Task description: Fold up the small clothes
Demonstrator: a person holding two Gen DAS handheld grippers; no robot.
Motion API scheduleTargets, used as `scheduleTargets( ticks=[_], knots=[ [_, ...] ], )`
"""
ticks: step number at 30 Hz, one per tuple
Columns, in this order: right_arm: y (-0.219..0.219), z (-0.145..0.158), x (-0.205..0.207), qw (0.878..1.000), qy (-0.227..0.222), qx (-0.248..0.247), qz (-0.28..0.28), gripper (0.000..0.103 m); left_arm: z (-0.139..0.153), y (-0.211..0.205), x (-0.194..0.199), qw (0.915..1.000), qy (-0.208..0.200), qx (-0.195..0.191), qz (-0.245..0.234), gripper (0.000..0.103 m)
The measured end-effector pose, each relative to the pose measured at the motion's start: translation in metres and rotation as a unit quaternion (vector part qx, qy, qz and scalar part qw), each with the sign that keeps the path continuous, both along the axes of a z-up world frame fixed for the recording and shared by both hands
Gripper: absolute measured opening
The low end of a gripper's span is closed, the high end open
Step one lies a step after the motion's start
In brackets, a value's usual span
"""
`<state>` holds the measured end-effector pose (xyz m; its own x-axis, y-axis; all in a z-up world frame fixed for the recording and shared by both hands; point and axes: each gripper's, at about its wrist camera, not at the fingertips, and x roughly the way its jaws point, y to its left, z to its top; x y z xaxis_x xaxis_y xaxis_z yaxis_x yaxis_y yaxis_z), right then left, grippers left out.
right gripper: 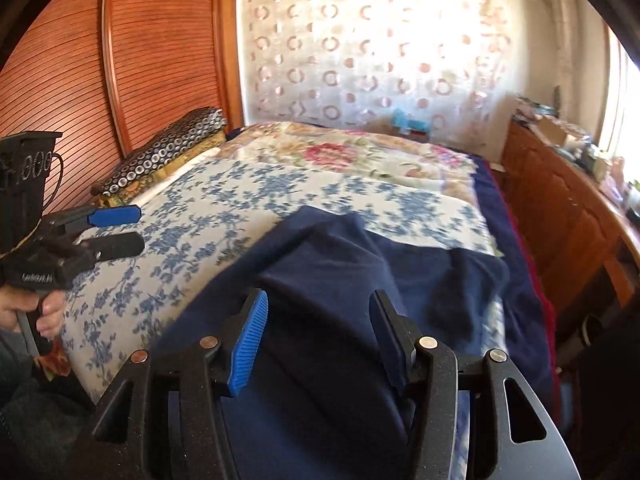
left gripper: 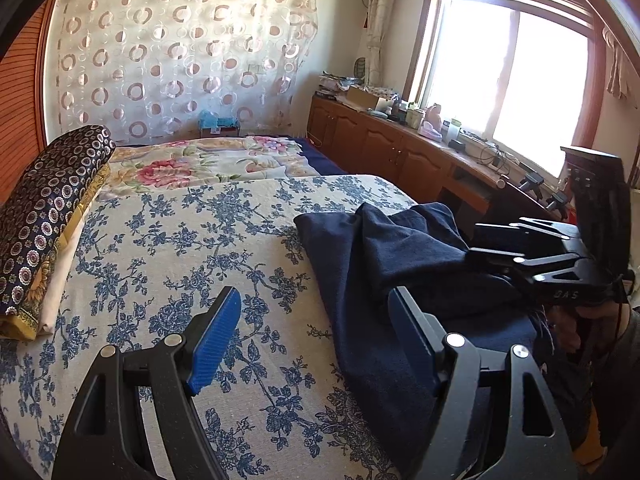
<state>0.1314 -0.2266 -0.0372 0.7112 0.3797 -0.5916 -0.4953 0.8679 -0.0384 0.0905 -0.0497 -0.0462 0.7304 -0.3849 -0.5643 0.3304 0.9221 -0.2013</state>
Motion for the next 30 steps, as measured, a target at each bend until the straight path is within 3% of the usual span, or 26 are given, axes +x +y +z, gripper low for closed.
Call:
scheduleTargets(
  ticks=[9,18,20,21,22,25,30],
  knots=[
    [0.035,-0.032,0.057,0.997,0.052,-0.048,0.033,0.060,-0.004,0.009,0.001,0.9999,0.005,-0.007,0.007,0.077],
    [0.059,-0.048,0.059,0.992,0.049,-0.109,0.049,0.060,-0.009,0.008,0.003,0.9999,0.013,-0.009,0.003,0.077],
    [0.058,-0.046,0.060,0.992,0.044,-0.105,0.049,0.046,-0.009,0.007,0.002,0.9999,0.013,-0.008,0.001,0.077],
    [0.055,-0.044,0.060,0.993,0.041,-0.102,0.045,0.025,-0.009,0.007,0.003,0.9999,0.013,-0.008,0.001,0.077],
    [0.052,-0.041,0.060,0.994,0.038,-0.099,0.040,0.011,-0.009,0.007,0.003,0.9999,0.014,-0.008,0.000,0.077],
    [0.033,-0.022,0.058,0.997,0.022,-0.067,0.032,0.009,-0.010,0.006,0.003,0.9999,0.014,-0.007,-0.001,0.077],
    [-0.010,0.021,0.064,0.998,-0.024,-0.052,-0.016,0.008,-0.012,0.002,0.003,0.9998,0.016,-0.006,-0.004,0.077]
  ],
)
